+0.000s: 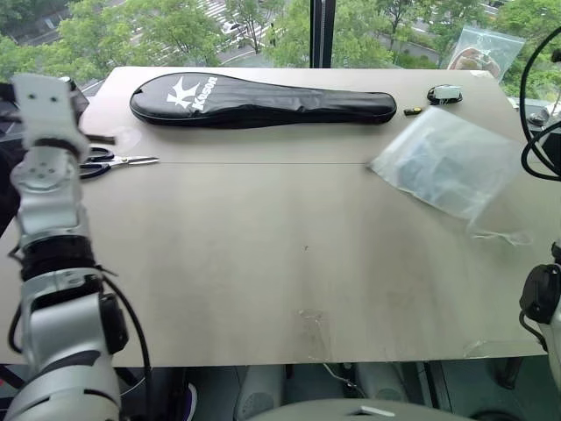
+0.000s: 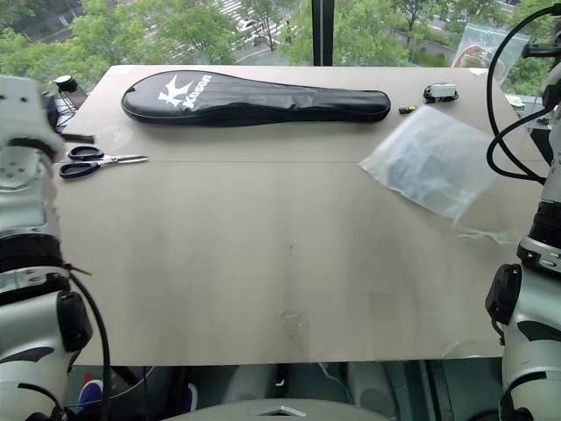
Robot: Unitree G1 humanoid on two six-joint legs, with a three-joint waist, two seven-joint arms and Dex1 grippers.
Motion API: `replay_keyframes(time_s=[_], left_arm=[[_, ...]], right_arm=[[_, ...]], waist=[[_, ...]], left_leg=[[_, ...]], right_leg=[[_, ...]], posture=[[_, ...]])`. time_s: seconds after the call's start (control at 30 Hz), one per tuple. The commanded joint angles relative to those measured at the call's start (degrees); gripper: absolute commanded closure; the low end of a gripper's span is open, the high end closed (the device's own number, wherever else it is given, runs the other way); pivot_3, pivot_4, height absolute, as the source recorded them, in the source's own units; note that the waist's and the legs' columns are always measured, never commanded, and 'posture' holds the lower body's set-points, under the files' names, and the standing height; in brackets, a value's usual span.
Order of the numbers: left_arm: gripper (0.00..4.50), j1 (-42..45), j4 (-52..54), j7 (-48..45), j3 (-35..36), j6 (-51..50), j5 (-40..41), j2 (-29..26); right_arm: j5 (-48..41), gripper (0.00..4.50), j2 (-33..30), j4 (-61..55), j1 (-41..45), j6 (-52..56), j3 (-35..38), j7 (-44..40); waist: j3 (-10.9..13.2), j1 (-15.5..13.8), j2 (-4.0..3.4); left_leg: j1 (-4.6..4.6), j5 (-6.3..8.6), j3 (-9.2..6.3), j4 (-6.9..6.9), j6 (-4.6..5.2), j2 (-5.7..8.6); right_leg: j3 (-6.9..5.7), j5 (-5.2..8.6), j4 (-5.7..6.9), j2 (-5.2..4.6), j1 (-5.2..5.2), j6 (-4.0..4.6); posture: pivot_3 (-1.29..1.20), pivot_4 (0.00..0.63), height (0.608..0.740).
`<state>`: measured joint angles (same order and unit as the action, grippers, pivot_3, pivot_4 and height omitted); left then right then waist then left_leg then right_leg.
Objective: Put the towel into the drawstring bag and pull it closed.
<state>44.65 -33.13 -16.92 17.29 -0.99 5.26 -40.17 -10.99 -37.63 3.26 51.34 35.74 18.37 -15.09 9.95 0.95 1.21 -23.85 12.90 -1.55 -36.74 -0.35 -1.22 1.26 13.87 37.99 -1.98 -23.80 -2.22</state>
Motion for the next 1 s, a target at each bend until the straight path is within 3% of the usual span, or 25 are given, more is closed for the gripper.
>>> replay_keyframes(time_s=[0.03, 0.1, 0.23, 0.37, 0.53, 0.63, 0.73, 0.87, 1.0], left_arm=[[4.42, -3.65, 12.48, -9.14, -3.78, -6.23, 8.12, 6.28], [4.42, -7.1, 18.95, -11.66, -5.49, -10.76, 10.77, 8.84], [4.42, -14.1, 31.67, -14.99, -9.1, -19.91, 16.58, 12.51], [4.42, -20.07, 42.03, -17.49, -13.25, -26.69, 19.76, 13.53], [4.42, -23.34, 46.97, -19.19, -15.68, -29.48, 20.14, 12.85], [4.42, -23.93, 48.09, -19.74, -16.23, -31.26, 20.72, 12.96], [4.42, -24.45, 48.86, -20.74, -16.68, -32.15, 20.82, 12.62], [4.42, -26.53, 49.22, -23.18, -16.25, -33.36, 21.21, 10.73], [4.42, -31.18, 51.84, -26.84, -17.76, -34.25, 21.27, 7.05]], right_arm=[[-9.65, 4.5, 2.57, -12.07, -1.71, 7.88, -3.0, -7.2], [-13.98, 4.5, 3.99, -16.76, -2.33, 11.9, -3.27, -8.6], [-12.66, 4.5, 2.02, -19.5, -5.3, 12.81, -5.55, -8.89], [-2.27, 4.5, -5.18, -10.56, -11.36, 5.16, -8.05, -6.88], [5.92, 4.5, -8.47, 4.19, -17.33, -5.27, -10.45, -5.53], [7.99, 4.5, -7.25, 13.71, -20.33, -8.51, -14.83, -9.72], [5.92, 4.5, -3.37, 15.33, -20.97, -9.62, -18.4, -16.49], [0.03, 4.5, 3.34, 9.3, -20.96, -5.34, -19.78, -23.12], [-3.09, 4.5, 9.23, 2.02, -21.16, 0.42, -19.81, -22.08]], waist=[[0.0, 0.29, 0.0], [0.02, 0.74, 0.01], [0.02, 1.24, 0.01], [0.01, 0.35, 0.03], [0.02, -0.1, 0.02], [0.01, 0.09, 0.02], [0.01, 0.87, 0.0], [-0.04, 2.34, 0.07], [-0.02, 2.49, 0.03]], left_leg=[[-0.01, 0.0, 0.0, 0.0, 0.0, -0.02], [-0.07, 0.0, 0.0, -0.03, 0.0, -0.04], [-0.23, 0.0, -0.06, -0.04, 0.0, -0.06], [-0.12, 0.0, -0.12, -0.15, 0.0, -0.01], [0.03, 0.0, -0.02, -0.28, 0.01, -0.01], [0.08, 0.0, -0.01, -0.33, 0.01, -0.08], [0.12, 0.0, 0.07, -0.33, 0.01, -0.09], [0.19, 0.0, 0.06, -0.37, 0.01, -0.18], [0.19, 0.0, -0.03, -0.36, 0.01, -0.25]], right_leg=[[0.02, 0.0, -0.02, 0.02, 0.0, 0.0], [0.06, 0.0, 0.0, 0.03, -0.01, 0.0], [0.03, 0.01, -0.05, 0.03, -0.16, 0.0], [-0.06, 0.02, -0.08, 0.01, 0.05, -0.02], [0.1, 0.02, 0.01, 0.1, 0.12, -0.02], [0.13, 0.02, 0.02, 0.2, 0.15, -0.01], [0.25, 0.01, 0.05, 0.24, 0.13, -0.02], [0.34, 0.0, 0.08, 0.37, 0.17, -0.02], [0.3, 0.01, 0.14, 0.45, 0.14, 0.0]], posture=[[0.0, 0.15, 0.74], [0.0, 0.15, 0.74], [0.0, 0.15, 0.74], [0.0, 0.15, 0.74], [0.0, 0.15, 0.74], [0.0, 0.15, 0.74], [0.0, 0.15, 0.74], [0.0, 0.15, 0.74], [0.0, 0.15, 0.74]])
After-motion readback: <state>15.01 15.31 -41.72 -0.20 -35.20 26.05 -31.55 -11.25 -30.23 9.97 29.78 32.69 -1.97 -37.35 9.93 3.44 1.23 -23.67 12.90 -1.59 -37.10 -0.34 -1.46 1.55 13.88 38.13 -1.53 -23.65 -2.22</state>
